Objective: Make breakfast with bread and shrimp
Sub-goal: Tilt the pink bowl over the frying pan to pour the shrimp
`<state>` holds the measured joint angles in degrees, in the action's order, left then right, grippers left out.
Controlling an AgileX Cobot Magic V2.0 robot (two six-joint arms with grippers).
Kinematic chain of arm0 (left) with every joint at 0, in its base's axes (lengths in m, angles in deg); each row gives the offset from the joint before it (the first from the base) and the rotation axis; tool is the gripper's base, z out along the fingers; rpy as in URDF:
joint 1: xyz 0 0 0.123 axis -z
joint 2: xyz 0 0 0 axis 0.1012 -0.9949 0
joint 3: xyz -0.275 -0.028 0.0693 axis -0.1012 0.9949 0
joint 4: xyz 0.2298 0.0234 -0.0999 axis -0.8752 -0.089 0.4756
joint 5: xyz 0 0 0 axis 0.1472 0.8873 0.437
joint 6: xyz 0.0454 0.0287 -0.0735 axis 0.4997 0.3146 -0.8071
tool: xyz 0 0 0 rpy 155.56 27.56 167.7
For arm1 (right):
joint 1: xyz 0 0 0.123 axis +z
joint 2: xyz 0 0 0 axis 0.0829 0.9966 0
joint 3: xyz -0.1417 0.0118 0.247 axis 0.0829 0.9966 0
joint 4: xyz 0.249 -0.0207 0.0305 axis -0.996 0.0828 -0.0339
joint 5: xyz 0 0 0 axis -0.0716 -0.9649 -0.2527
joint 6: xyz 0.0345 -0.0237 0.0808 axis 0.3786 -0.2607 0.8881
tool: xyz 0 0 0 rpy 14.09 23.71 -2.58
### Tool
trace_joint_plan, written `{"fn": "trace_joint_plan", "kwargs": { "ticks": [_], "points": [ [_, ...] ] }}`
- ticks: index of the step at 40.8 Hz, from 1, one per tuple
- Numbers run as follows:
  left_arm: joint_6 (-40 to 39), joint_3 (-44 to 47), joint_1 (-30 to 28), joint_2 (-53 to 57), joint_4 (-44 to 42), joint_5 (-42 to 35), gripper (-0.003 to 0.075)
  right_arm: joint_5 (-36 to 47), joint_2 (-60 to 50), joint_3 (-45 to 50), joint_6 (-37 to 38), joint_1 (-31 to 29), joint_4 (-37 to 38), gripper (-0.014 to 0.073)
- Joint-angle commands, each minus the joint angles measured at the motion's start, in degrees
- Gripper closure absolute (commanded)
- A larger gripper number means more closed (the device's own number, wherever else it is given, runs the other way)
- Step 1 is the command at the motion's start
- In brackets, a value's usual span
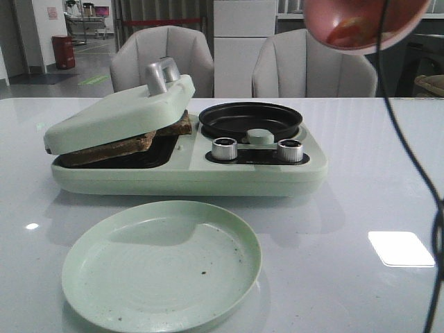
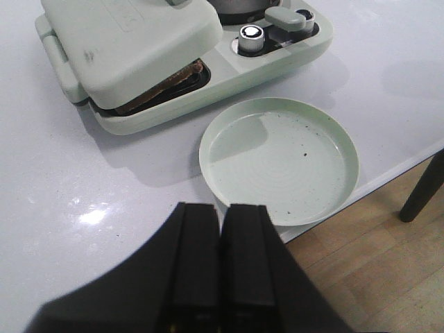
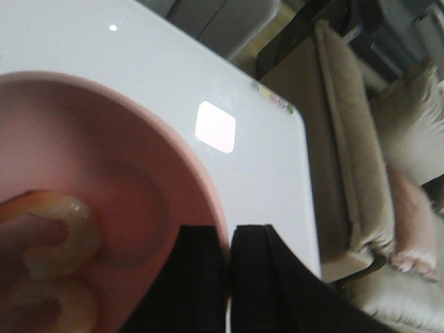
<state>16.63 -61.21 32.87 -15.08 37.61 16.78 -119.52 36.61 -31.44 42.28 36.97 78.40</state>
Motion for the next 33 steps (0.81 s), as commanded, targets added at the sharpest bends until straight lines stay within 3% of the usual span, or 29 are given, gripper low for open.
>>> {"fn": "trace_joint_plan", "kwargs": {
  "ticks": [1,9,18,33],
  "points": [
    [-0.64,-1.63,0.34,-0.36,0.58,-4.44,0.0619,-1.52,3.43,-6.08,2.44,2.17,13.66,0.0540],
    [-0.64,-1.63,0.34,-0.36,0.58,-4.44,0.0619,-5.04,14.75,-15.23,2.50,3.87,22.50,0.0540],
    [-0.64,-1.63,0.34,-0.36,0.58,-4.44,0.0619,-7.98,25.21,-24.19,2.50,4.59,25.94,0.0540],
    [-0.64,-1.63,0.34,-0.36,0.58,-4.44,0.0619,-10.64,33.02,-27.02,2.43,5.43,40.05,0.0540]
  ]
}}
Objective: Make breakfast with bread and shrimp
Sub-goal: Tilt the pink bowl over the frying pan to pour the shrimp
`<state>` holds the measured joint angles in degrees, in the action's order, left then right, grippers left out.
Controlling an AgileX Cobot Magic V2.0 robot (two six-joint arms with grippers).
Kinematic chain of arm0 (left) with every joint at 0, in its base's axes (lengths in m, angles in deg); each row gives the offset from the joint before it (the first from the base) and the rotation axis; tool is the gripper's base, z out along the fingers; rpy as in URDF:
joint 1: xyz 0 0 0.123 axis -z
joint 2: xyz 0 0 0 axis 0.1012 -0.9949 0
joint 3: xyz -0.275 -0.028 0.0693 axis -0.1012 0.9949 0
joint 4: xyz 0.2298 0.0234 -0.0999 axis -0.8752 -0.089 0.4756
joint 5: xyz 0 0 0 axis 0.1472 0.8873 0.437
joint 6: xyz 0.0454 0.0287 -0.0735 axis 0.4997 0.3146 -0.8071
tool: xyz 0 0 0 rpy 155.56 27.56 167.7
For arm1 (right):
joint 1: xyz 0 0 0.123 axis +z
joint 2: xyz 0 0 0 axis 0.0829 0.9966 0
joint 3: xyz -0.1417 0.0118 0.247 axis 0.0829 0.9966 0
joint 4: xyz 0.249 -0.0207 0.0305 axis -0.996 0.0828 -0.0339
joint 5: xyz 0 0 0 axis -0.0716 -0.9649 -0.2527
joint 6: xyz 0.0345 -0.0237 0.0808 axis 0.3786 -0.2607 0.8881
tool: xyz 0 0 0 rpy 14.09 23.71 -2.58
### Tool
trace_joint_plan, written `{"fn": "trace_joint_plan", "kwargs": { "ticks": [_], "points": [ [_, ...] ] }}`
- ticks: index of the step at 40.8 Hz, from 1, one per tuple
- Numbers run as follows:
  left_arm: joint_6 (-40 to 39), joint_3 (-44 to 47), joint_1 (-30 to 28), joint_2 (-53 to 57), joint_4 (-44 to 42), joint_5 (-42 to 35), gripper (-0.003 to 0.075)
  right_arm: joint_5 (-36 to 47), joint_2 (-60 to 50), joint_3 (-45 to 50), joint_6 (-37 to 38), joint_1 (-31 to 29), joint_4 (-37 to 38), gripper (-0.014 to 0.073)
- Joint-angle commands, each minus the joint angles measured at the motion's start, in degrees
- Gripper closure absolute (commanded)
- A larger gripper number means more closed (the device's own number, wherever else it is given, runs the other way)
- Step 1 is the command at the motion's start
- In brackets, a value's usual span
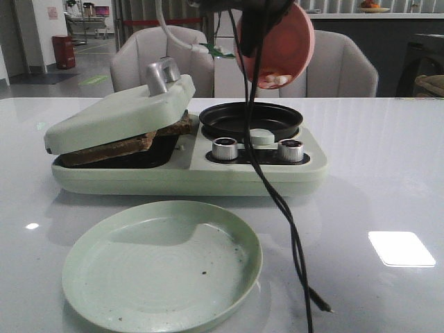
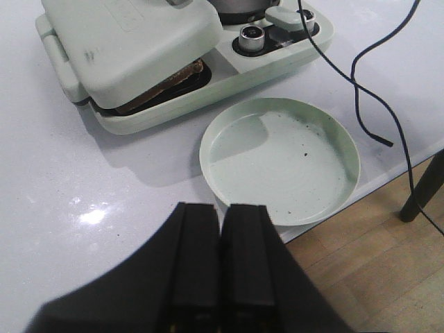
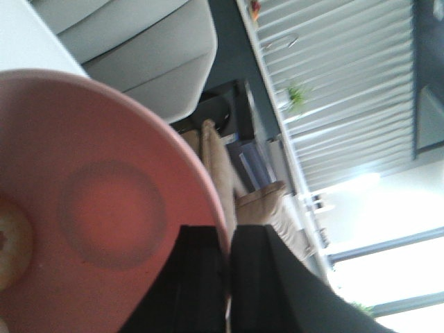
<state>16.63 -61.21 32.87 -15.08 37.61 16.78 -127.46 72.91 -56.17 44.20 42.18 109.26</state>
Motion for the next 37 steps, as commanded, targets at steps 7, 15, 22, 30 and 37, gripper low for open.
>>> {"fn": "trace_joint_plan", "kwargs": {
  "ticks": [7,15,22,30,37],
  "points": [
    [-0.64,-1.63,0.34,-0.36,0.58,-4.44,0.0619,-2.64,-3.22,-2.54,0.07,0.68,9.19,0.0540],
    [-0.64,-1.63,0.34,-0.36,0.58,-4.44,0.0619,-4.97,-3.27,-5.89,-1.43,0.80,9.19,0.0540],
    [-0.64,-1.63,0.34,-0.36,0.58,-4.44,0.0619,-4.03,-3.27,-9.35,-3.96,0.80,9.19,0.0540],
    [-0.64,-1.63,0.34,-0.36,0.58,-4.44,0.0619,-4.27,-1.34,-9.35,-5.40,0.80,9.19,0.0540],
    [-0.64,-1.63,0.34,-0.36,0.58,-4.44,0.0619,-5.23,1.40,-9.30,-8.47,0.87,9.19,0.0540]
  ]
}}
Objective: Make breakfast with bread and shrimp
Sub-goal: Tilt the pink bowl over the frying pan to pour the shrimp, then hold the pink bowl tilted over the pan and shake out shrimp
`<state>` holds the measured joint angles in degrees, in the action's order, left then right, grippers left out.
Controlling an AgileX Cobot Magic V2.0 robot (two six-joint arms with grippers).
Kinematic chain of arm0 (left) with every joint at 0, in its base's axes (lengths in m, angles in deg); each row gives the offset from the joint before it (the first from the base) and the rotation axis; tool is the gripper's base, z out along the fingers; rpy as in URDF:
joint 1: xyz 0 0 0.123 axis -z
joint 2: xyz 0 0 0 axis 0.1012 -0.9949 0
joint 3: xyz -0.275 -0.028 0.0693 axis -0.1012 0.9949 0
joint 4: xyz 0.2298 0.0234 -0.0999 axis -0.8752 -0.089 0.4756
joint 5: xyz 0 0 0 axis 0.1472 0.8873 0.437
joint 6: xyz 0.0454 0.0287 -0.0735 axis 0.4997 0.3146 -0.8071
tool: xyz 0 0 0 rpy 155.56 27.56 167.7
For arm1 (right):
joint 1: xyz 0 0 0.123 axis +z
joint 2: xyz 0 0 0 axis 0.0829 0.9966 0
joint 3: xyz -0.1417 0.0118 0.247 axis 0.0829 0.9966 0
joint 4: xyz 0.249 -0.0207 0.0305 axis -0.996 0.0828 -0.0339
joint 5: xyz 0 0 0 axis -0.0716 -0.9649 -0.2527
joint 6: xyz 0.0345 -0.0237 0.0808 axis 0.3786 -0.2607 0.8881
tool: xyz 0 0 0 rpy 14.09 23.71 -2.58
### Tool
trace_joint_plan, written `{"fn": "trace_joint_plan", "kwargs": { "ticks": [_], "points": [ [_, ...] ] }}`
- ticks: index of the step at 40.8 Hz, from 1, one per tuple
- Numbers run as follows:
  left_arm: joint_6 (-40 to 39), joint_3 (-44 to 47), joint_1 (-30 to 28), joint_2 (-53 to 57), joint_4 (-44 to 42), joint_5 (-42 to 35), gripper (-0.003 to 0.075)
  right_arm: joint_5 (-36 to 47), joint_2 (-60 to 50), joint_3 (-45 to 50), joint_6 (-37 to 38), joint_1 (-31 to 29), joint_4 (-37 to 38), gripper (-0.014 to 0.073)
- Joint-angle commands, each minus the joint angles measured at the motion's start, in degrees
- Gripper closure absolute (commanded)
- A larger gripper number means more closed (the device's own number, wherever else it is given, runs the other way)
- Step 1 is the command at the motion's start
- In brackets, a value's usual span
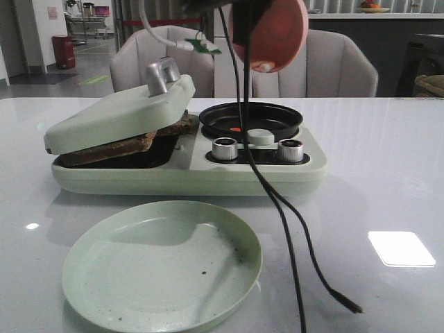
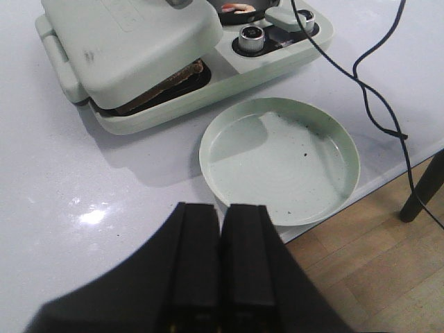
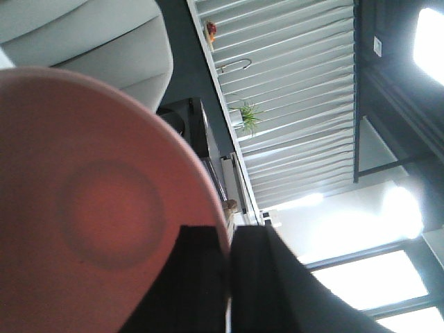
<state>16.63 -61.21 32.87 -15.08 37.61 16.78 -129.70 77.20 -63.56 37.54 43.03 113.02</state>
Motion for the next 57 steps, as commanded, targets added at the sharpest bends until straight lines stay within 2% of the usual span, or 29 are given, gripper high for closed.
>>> {"fn": "trace_joint_plan", "kwargs": {
  "ticks": [1,26,29,32,38,50,57],
  "points": [
    [-0.64,-1.63,0.34,-0.36,0.58,-4.44,0.0619,-3.07,-2.77,-1.91,-2.29,0.02,5.43,0.0540],
    [-0.64,-1.63,0.34,-0.36,0.58,-4.44,0.0619,-6.17,-4.71,-1.96,-5.96,0.02,4.97,0.0540],
    [-0.64,-1.63,0.34,-0.36,0.58,-4.44,0.0619,-4.69,-3.60,-1.23,-6.33,0.02,2.74,0.0540],
    [-0.64,-1.63,0.34,-0.36,0.58,-4.44,0.0619,-5.44,-1.37,-0.74,-6.84,0.02,3.85,0.0540],
    [-0.64,-1.63,0.34,-0.36,0.58,-4.44,0.0619,-8.65,-1.16,-0.85,-3.74,0.22,5.44,0.0540],
    [-0.64,-1.63,0.34,-0.36,0.58,-4.44,0.0619,-10.62,-4.80,-0.85,-3.57,0.22,5.44,0.0540],
    [-0.64,-1.63,0.34,-0.36,0.58,-4.44,0.0619,-8.16,-6.30,-0.69,0.74,0.51,2.97,0.0540]
  ]
}}
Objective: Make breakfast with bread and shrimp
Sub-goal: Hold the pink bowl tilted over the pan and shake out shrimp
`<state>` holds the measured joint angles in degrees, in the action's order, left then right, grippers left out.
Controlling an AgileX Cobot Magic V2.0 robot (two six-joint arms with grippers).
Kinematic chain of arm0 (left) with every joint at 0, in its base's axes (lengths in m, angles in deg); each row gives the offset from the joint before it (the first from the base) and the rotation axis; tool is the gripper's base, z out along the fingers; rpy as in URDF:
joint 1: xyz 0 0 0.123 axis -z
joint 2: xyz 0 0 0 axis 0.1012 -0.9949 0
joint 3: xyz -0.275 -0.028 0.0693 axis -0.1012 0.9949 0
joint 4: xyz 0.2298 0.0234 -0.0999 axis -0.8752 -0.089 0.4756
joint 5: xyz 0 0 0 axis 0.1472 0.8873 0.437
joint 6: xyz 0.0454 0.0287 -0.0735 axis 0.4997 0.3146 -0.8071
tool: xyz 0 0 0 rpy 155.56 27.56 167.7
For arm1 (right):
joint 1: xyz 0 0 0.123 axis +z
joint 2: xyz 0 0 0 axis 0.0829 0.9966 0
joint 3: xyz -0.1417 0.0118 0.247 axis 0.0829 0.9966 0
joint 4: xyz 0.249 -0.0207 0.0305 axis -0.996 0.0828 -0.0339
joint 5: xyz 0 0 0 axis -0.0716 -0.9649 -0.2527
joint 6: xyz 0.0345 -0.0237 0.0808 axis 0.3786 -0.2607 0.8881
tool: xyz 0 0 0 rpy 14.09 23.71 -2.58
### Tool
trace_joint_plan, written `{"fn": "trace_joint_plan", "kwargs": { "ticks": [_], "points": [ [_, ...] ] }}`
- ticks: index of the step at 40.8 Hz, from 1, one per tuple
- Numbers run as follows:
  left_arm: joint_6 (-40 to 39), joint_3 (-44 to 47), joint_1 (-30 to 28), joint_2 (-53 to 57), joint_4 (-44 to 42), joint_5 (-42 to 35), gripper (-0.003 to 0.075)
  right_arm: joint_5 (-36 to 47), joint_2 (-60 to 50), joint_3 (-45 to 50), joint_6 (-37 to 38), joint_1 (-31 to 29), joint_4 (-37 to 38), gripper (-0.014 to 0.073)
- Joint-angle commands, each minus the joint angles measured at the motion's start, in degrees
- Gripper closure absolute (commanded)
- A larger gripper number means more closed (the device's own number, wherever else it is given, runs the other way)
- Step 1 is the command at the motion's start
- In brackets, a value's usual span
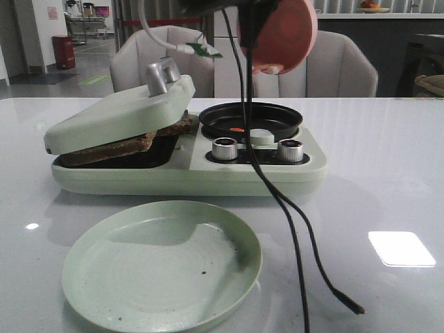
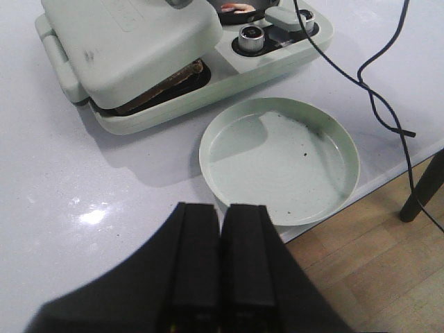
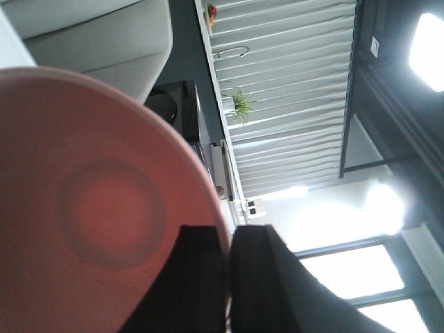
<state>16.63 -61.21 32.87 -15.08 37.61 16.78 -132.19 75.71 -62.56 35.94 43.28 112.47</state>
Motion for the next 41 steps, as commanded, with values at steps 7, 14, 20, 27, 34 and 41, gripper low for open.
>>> {"fn": "trace_joint_plan", "kwargs": {
  "ticks": [7,14,20,27,34,41],
  "points": [
    [-0.64,-1.63,0.34,-0.36,0.58,-4.44,0.0619,-5.31,-2.41,-1.12,-2.35,0.26,6.01,0.0540],
    [-0.64,-1.63,0.34,-0.36,0.58,-4.44,0.0619,-6.38,-4.83,-3.17,-2.40,0.45,6.01,0.0540],
    [-0.64,-1.63,0.34,-0.36,0.58,-4.44,0.0619,-4.85,-6.65,-4.05,-1.93,0.45,5.37,0.0540],
    [-0.64,-1.63,0.34,-0.36,0.58,-4.44,0.0619,-4.51,-1.38,-1.58,-3.42,0.18,2.63,0.0540],
    [-0.64,-1.63,0.34,-0.36,0.58,-4.44,0.0619,-7.24,-0.99,-1.78,-3.07,1.46,5.99,0.0540],
    [-0.64,-1.63,0.34,-0.36,0.58,-4.44,0.0619,-6.83,-2.50,-1.78,-3.19,1.59,5.99,0.0540]
  ]
}}
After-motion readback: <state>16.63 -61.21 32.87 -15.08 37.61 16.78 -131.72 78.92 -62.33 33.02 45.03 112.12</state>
